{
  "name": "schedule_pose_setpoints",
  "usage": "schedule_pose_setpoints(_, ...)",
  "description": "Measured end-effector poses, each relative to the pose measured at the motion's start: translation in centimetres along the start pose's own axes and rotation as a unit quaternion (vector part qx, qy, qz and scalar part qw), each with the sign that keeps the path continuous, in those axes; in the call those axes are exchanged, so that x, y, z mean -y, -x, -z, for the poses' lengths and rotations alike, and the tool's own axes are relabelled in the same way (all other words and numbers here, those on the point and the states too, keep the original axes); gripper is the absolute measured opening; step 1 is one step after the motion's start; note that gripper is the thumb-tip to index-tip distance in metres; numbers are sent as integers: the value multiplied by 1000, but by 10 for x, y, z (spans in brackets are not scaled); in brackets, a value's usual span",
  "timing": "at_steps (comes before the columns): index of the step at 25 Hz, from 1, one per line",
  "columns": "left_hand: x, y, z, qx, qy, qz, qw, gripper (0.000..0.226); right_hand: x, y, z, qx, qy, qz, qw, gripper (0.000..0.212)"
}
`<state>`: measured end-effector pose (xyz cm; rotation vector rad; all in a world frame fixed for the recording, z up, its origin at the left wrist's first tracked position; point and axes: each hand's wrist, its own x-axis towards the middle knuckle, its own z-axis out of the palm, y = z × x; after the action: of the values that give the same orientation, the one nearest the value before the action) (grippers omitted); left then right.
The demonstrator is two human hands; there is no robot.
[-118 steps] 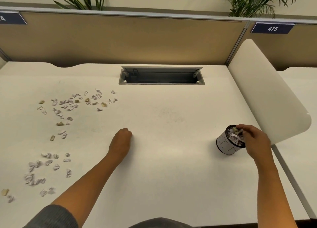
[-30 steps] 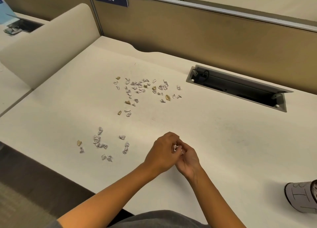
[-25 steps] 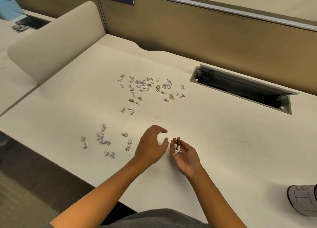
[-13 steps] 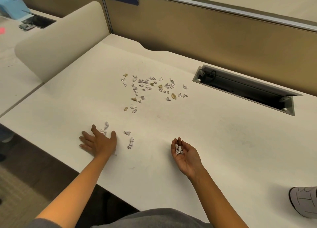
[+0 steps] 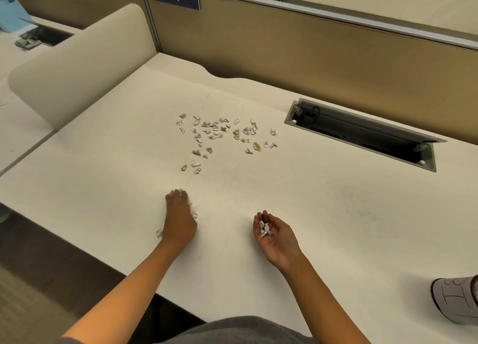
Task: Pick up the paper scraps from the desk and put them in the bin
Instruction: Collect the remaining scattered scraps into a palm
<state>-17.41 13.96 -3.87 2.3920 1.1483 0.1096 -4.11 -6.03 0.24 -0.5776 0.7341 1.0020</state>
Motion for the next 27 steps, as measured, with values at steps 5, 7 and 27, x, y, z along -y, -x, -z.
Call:
schedule_pose_setpoints(5, -17, 3, 1, -16, -16, -26, 999, 21, -5, -3, 1, 3, 10, -7, 1000, 19)
schedule_pose_setpoints(7, -23, -1, 5, -1, -30, -10, 999, 15, -4, -3, 2, 3, 6, -7, 1000, 19)
schedule_pose_setpoints(27, -168, 63, -6, 130, 157, -139, 969, 32, 1, -5, 17, 52, -20, -15, 998, 25)
